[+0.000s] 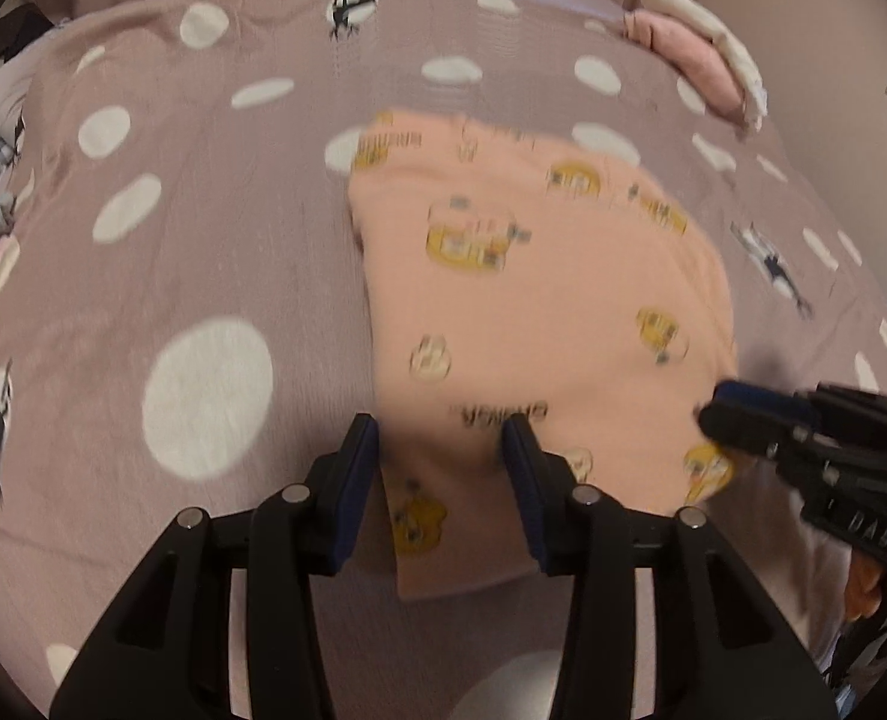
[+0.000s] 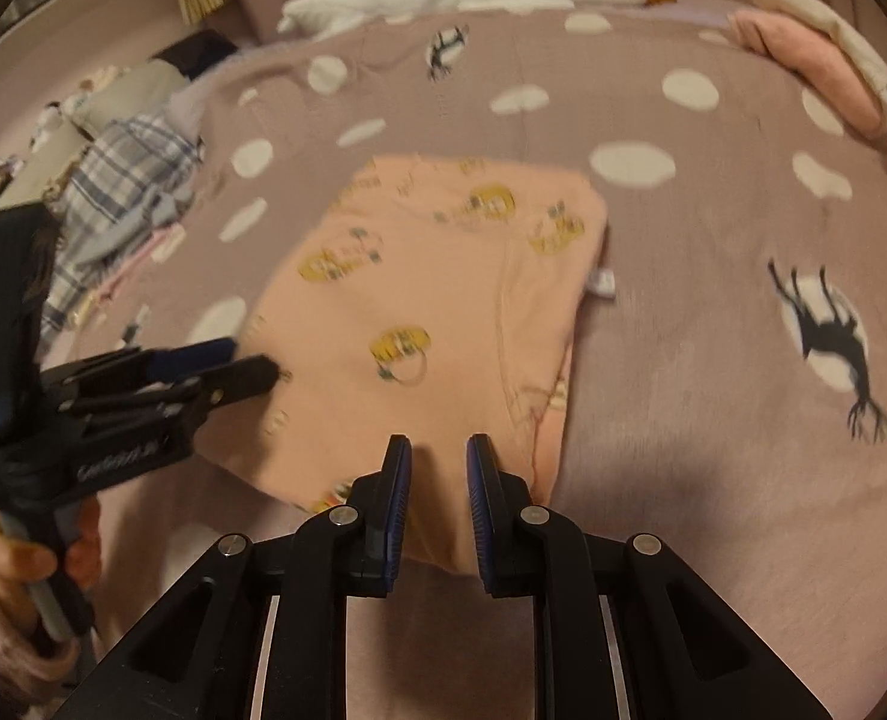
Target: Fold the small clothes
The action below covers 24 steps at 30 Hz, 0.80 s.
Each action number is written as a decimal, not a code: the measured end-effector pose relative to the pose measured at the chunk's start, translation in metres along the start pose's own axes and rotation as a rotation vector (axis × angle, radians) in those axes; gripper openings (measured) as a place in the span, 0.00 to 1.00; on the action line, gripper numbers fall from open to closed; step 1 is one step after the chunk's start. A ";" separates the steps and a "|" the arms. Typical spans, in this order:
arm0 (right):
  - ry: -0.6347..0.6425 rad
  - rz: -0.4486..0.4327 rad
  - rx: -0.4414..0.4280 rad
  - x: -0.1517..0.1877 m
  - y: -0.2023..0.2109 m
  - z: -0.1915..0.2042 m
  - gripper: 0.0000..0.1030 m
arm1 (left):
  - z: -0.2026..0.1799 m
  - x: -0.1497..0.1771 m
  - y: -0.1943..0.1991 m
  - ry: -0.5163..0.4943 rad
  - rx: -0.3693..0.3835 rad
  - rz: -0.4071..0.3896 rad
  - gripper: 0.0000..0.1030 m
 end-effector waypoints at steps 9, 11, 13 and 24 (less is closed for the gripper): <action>0.018 -0.080 0.081 -0.013 0.054 0.018 0.60 | -0.001 -0.016 0.057 0.013 -0.030 -0.071 0.64; 0.030 -0.125 0.108 -0.018 0.072 0.022 0.71 | -0.002 -0.020 0.076 0.020 -0.045 -0.097 0.78; 0.041 -0.151 0.133 -0.023 0.086 0.025 0.74 | -0.004 -0.023 0.089 0.023 -0.046 -0.098 0.86; 0.134 -0.233 0.186 -0.028 0.129 0.054 0.99 | -0.005 -0.022 0.144 0.055 -0.165 -0.129 0.99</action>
Point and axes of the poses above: each gripper's, at about its wrist camera, not at the fingertips, and y roughly against the way its jaws point, z to its left, x to its underside, the point moved 1 cm from there along -y, roughly the way its jaws point, and after that the axes turned 13 degrees about -z, right-handed, at the moved point
